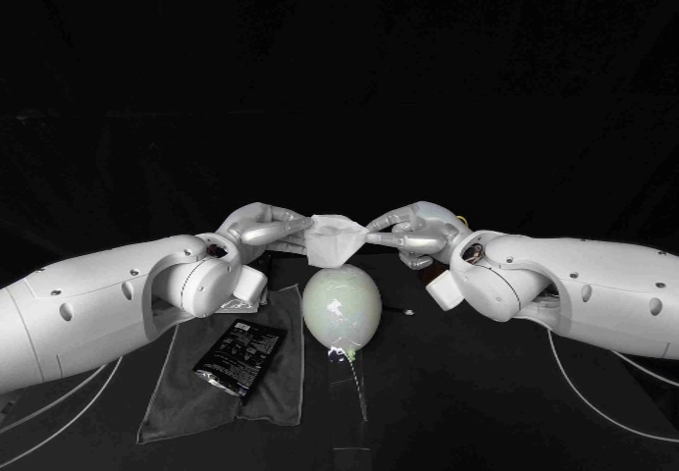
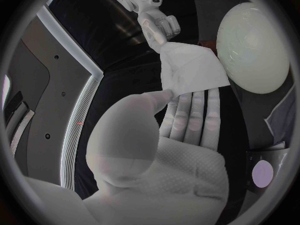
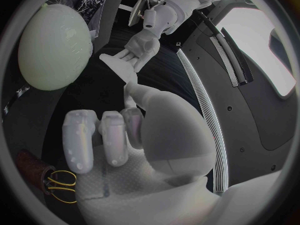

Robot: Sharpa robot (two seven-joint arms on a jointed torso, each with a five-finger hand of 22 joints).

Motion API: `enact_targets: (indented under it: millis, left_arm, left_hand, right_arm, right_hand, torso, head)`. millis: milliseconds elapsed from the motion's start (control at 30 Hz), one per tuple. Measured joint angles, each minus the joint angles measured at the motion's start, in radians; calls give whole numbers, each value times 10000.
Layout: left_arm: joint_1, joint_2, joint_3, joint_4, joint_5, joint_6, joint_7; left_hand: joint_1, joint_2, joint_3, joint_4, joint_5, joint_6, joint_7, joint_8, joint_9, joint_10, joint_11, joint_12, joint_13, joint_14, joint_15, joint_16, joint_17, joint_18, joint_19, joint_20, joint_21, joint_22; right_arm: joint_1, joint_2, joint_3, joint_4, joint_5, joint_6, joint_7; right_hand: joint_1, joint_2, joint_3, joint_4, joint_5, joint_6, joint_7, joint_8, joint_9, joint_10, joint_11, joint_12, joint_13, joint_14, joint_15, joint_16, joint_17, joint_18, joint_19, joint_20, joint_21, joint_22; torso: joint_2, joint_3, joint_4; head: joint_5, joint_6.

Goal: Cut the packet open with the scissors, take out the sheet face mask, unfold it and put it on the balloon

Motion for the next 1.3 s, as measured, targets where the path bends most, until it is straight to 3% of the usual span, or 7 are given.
enact_targets:
  millis: [333, 467, 533, 933, 1133, 1300]
  left_arm:
    - [0, 17, 0, 152, 56, 150, 29]
    - [0, 28, 0, 150, 92, 208, 58]
    - [0, 33, 0, 117, 125, 217, 79]
    - [2, 29, 0, 70, 352, 234, 117]
    - [2, 28, 0, 67, 408, 249, 103]
    - [2, 24, 0, 53, 431, 249, 81]
  left_hand:
    - [-3, -4, -26, -28, 0, -104, 103, -1, 17, -1, 2, -58, 0, 33, 34, 0, 11, -3, 0, 0, 0, -1]
    - [-49, -49, -25, -29, 0, -137, 72, -41, 353, -35, 35, -110, 0, 32, 35, 0, 11, -5, 0, 0, 0, 10]
    - [-131, -46, 102, -211, 0, -160, 95, -41, 365, -73, 73, -111, 0, 41, 43, 0, 23, -6, 0, 0, 12, 22]
    - [-223, -138, 95, -376, 0, -367, 231, -212, 463, -415, 195, -226, -17, 166, 44, 41, 60, -11, 89, -89, 161, 107]
    - [-478, -320, -117, -298, 9, -528, 322, -326, 416, -592, 296, -226, -16, 159, 50, 41, 78, -13, 89, -89, 161, 107]
    - [-742, -584, -362, -190, 10, -727, 373, -449, 343, -851, 355, -226, -21, 13, 195, 34, 79, -14, 13, -13, 161, 73]
  right_arm:
    - [106, 102, 14, -133, -9, -2, 0]
    - [196, 138, 16, -169, -15, -3, 0]
    - [245, 144, 19, -178, -20, -3, 0]
    - [360, 153, 31, -177, -62, -5, 2]
    - [414, 177, 43, -176, -80, -5, 2]
    - [436, 183, 45, -177, -93, -5, 2]
  right_hand:
    - [-28, -28, 0, 1, -16, 0, 0, 0, 0, 0, 0, -14, 1, -1, 1, 35, -7, 0, 33, -34, 0, 6]
    - [-28, -28, -1, 1, -19, 0, -1, 0, 0, 0, 0, -16, 5, -1, 1, 35, -7, 0, 33, -34, -1, 6]
    - [-28, -28, -1, 1, -20, 0, -1, 1, 0, 0, 0, -16, 6, -1, 1, 35, -6, 0, 32, -34, -2, 6]
    - [-38, -38, -2, 2, 27, -3, -5, 1, 0, 0, 0, 29, 5, -2, 2, 26, 1, 0, 30, -33, 20, -2]
    - [-39, -35, 19, -19, 26, -15, -17, 2, 0, 0, 0, 29, -1, -2, 2, 0, 1, 0, 29, -32, 20, -1]
    - [-65, -7, 31, -31, 23, -16, -18, 2, 0, 0, 0, 28, -1, -2, 2, 36, 1, 0, 28, -32, 19, 2]
  torso:
    - [-2, 0, -1]
    - [-2, -1, -3]
    - [-2, -1, -3]
    - [2, -1, -2]
    - [2, -1, -2]
    - [2, -1, -3]
  head:
    - [11, -1]
    - [5, 12]
    - [-6, 17]
    - [-28, 24]
    - [-27, 26]
    - [-30, 51]
